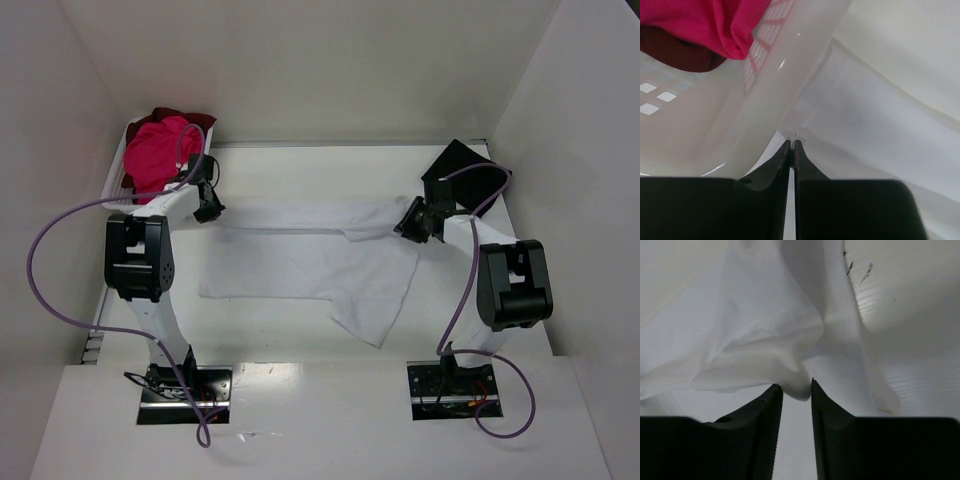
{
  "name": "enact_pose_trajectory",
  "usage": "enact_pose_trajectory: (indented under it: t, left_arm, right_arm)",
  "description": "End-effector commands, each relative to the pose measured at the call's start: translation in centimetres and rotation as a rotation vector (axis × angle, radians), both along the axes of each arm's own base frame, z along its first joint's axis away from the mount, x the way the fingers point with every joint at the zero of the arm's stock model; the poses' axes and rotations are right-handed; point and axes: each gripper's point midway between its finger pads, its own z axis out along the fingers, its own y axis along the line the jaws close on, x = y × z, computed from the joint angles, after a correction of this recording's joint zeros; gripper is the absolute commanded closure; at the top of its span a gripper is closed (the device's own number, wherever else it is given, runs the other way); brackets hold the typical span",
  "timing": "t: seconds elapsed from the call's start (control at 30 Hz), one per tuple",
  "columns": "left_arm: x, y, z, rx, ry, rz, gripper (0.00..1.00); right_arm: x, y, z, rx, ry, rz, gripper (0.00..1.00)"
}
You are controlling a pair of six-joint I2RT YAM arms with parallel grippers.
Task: Fold and stack the t-shirts
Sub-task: Fold the flattened tshirt in 1/3 of the way
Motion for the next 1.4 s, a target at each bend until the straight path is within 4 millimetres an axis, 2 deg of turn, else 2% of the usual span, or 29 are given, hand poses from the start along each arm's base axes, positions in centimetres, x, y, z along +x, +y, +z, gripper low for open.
enact_pose_trajectory:
  t: [0.0,0.03,0.07,0.1,0.13,0.17,0.2,0.27,0.3,0.43,0.5,0.57,0.6,0.63,0.7,0.77,0.8,0.83,0.87,0.97,1.0,1.03,1.07,1.17,1.23,1.27,1.33,1.37]
  left_arm:
    - [0.0,1.1,1.9,0.027,-0.04,0.065,0.81]
    - [0.2,0.5,2.4,-0.004,-0.058,0.046,0.69]
    - [0.2,0.3,2.3,-0.009,-0.055,0.032,0.66]
    - [0.9,-0.5,3.0,-0.044,-0.089,-0.001,0.59]
    - [0.9,-0.9,3.4,-0.065,-0.098,-0.016,0.59]
    - [1.6,-2.2,4.0,-0.102,-0.126,-0.066,0.53]
    - [1.6,-2.5,4.0,-0.11,-0.124,-0.088,0.5]
    - [2.6,-3.5,5.7,-0.13,-0.17,-0.127,0.43]
    - [2.9,-5.2,6.4,-0.155,-0.184,-0.182,0.36]
    - [4.0,-6.0,7.2,-0.154,-0.212,-0.218,0.31]
    - [4.4,-6.8,6.8,-0.166,-0.206,-0.237,0.31]
    - [5.0,-7.8,7.3,-0.187,-0.224,-0.265,0.31]
    - [5.0,-7.8,6.7,-0.188,-0.212,-0.264,0.31]
    - [5.5,-8.3,6.9,-0.188,-0.221,-0.274,0.31]
    - [5.6,-9.0,6.3,-0.19,-0.213,-0.286,0.31]
    - [6.0,-9.5,5.7,-0.191,-0.21,-0.295,0.37]
    - [6.0,-9.5,4.4,-0.192,-0.184,-0.292,0.39]
    - [6.3,-9.5,4.8,-0.192,-0.194,-0.293,0.4]
    - [6.4,-9.6,3.8,-0.198,-0.175,-0.284,0.43]
    - [6.5,-10.0,2.1,-0.199,-0.143,-0.29,0.46]
    - [6.8,-10.1,2.5,-0.199,-0.154,-0.291,0.46]
    - [6.7,-10.1,1.7,-0.199,-0.139,-0.29,0.5]
    - [6.7,-10.1,1.7,-0.199,-0.139,-0.29,0.5]
    - [6.8,-10.3,0.1,-0.191,-0.106,-0.278,0.55]
    - [6.8,-10.0,-0.4,-0.18,-0.097,-0.269,0.57]
    - [6.8,-10.1,-0.4,-0.185,-0.098,-0.262,0.58]
    - [6.8,-9.9,-0.9,-0.177,-0.089,-0.256,0.58]
    - [6.8,-9.9,-1.3,-0.177,-0.08,-0.255,0.58]
  right_arm:
    - [0.2,-0.7,-0.9,-0.029,0.006,0.019,0.47]
    - [0.7,-0.6,0.0,-0.027,-0.017,0.019,0.42]
    - [0.7,-0.6,0.0,-0.027,-0.017,0.019,0.42]
    - [1.1,-0.6,0.6,-0.032,-0.031,0.025,0.36]
    - [1.5,-0.8,1.4,-0.038,-0.052,0.019,0.33]
    - [2.1,-0.8,2.2,-0.044,-0.068,0.027,0.31]
    - [2.2,-0.8,2.6,-0.044,-0.07,0.027,0.3]
    - [3.3,-0.7,4.1,-0.049,-0.111,0.034,0.3]
    - [4.0,-0.7,4.6,-0.055,-0.128,0.041,0.3]
    - [5.8,-0.6,5.9,-0.062,-0.165,0.049,0.3]
    - [6.7,-0.8,5.3,-0.077,-0.156,0.048,0.3]
    - [8.2,-0.7,5.5,-0.083,-0.164,0.054,0.31]
    - [8.4,-0.7,5.2,-0.083,-0.153,0.055,0.31]
    - [8.9,-0.8,4.4,-0.091,-0.129,0.05,0.32]
    - [9.2,-0.8,2.9,-0.092,-0.094,0.052,0.38]
    - [9.4,-0.8,1.9,-0.093,-0.075,0.053,0.41]
    - [9.6,-0.8,1.1,-0.094,-0.06,0.053,0.46]
    - [9.5,-0.8,0.6,-0.094,-0.049,0.054,0.48]
    - [9.2,-0.8,-0.5,-0.096,-0.017,0.055,0.48]
    - [9.1,-0.8,-1.0,-0.102,-0.009,0.063,0.48]
    - [9.0,-0.8,-1.2,-0.102,-0.009,0.063,0.48]
    - [9.0,-0.8,-1.2,-0.102,-0.009,0.063,0.51]
    - [9.0,-0.8,-1.2,-0.102,-0.009,0.063,0.51]
    - [8.8,-1.3,-1.6,-0.121,0.0,0.048,0.63]
    - [8.1,-2.0,-2.5,-0.157,0.03,0.034,0.68]
    - [7.9,-2.0,-2.1,-0.157,0.028,0.034,0.7]
    - [7.6,-2.6,-2.6,-0.181,0.042,0.017,0.76]
    - [7.2,-3.0,-3.1,-0.199,0.056,0.006,0.86]
